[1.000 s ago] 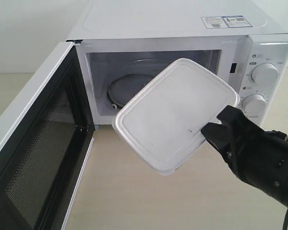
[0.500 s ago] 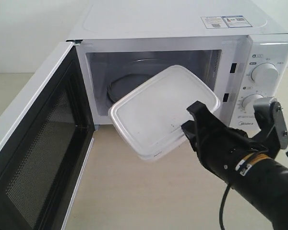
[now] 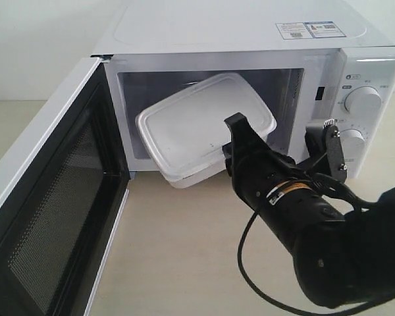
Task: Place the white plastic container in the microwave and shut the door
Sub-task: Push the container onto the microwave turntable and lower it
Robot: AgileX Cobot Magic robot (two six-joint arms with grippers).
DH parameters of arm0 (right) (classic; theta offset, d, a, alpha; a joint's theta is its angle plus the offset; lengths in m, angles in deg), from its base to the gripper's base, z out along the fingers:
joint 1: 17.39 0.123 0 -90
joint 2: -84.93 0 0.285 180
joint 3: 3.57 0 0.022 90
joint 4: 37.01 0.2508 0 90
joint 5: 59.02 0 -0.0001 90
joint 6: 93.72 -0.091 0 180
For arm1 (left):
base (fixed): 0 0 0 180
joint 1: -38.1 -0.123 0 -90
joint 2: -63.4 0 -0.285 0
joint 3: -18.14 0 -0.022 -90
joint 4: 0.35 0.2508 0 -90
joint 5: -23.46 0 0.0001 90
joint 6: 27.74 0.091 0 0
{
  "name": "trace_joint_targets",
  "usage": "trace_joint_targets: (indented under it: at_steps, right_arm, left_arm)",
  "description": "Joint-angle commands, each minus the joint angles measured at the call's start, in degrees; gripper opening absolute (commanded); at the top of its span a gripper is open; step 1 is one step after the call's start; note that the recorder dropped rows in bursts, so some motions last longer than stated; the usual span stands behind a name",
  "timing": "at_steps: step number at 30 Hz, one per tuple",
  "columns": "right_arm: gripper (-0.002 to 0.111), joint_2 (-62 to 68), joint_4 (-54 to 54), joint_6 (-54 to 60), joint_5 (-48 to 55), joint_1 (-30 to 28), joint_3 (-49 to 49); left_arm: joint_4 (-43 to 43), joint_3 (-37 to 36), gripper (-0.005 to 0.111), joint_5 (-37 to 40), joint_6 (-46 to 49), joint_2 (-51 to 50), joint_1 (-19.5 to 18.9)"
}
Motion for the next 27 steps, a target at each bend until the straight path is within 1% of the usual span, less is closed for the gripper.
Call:
trace_joint_targets:
  at_steps: [1,12,23,27]
  right_arm:
    - [0.0,2.5,2.6,0.2,-2.0,-0.3,2.6]
    - [0.0,5.7,1.6,0.5,-1.2,-4.0,8.0]
    - [0.0,11.5,2.1,0.8,-1.8,-4.1,15.0]
    - [0.0,12.8,2.6,1.9,-4.9,-4.1,16.9]
  left_arm:
    - [-0.2,-0.2,0.004,-0.1,-0.5,0.2,0.0]
    - [-0.2,-0.2,0.004,-0.1,-0.5,0.2,0.0]
    - [-0.2,-0.2,0.004,-0.1,-0.5,0.2,0.0]
    - [-0.2,-0.2,0.004,-0.1,-0.5,0.2,0.0]
